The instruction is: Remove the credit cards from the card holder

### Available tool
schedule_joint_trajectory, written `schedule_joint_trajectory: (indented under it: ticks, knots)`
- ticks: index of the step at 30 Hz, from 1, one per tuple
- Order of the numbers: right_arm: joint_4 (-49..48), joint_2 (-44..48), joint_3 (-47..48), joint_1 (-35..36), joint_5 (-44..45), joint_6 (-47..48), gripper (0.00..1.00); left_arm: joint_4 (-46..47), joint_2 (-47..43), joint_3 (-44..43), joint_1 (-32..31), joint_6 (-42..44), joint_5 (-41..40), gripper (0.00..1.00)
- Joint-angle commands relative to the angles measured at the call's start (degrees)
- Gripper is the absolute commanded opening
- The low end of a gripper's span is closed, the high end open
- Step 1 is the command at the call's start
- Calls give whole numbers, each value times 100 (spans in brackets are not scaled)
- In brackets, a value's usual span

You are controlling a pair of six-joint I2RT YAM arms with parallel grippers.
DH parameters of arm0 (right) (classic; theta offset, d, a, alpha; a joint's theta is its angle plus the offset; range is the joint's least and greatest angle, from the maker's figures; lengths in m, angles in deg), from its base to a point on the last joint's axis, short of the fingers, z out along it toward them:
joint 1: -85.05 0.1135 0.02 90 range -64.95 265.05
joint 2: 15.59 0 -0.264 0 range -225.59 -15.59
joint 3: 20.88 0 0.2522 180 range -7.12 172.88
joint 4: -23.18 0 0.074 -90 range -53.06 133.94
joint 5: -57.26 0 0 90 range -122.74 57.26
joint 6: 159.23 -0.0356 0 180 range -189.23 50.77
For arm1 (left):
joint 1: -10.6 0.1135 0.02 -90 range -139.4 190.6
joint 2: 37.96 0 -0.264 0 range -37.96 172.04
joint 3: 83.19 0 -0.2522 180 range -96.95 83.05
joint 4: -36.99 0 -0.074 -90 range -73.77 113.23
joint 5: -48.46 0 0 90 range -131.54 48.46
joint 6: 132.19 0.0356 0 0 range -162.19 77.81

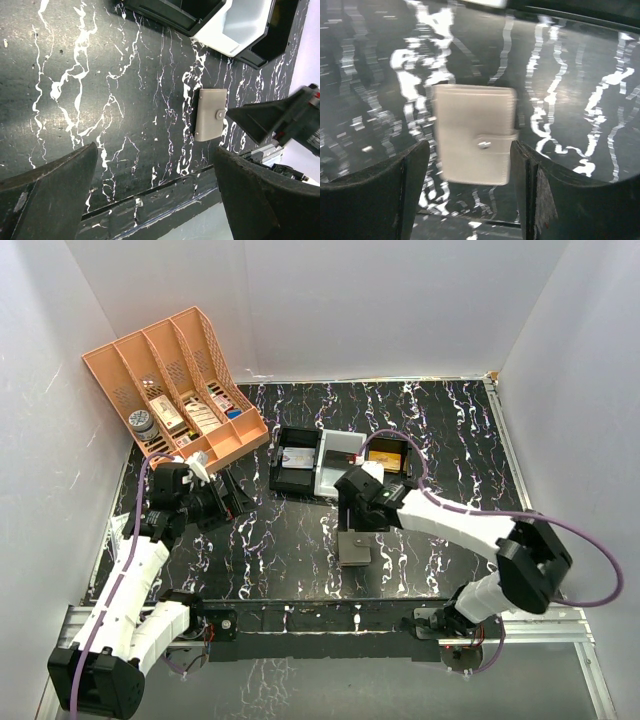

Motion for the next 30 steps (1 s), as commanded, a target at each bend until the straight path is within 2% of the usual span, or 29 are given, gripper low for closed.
schedule_joint_trajectory:
  ticks: [1,5,10,16,20,26,30]
  knots:
    - [947,-482,160,-114,998,-202,66,-247,-38,-160,36,180,-83,98]
    - [695,-517,-226,-146,880,-201,69,-276,195,-191,36,198,-69,98]
    - [-479,-536,-562,-151,-685,206,70,-277,278,-219,37,181,-6,98]
    - [-969,-997,-415,43,-1341,-166,63,-156,199,-14,36,26,180,92]
    - [-1048,-1322,-129,321,-1433,-148,63,46,100,213,37,-78,670,90]
    - [-768,-1736,471,710,-1213,-88,63,45,216,373,36,-34,765,87]
    - [-53,-1597,783,783,-527,-53,71,94,344,328,9,-41,769,85]
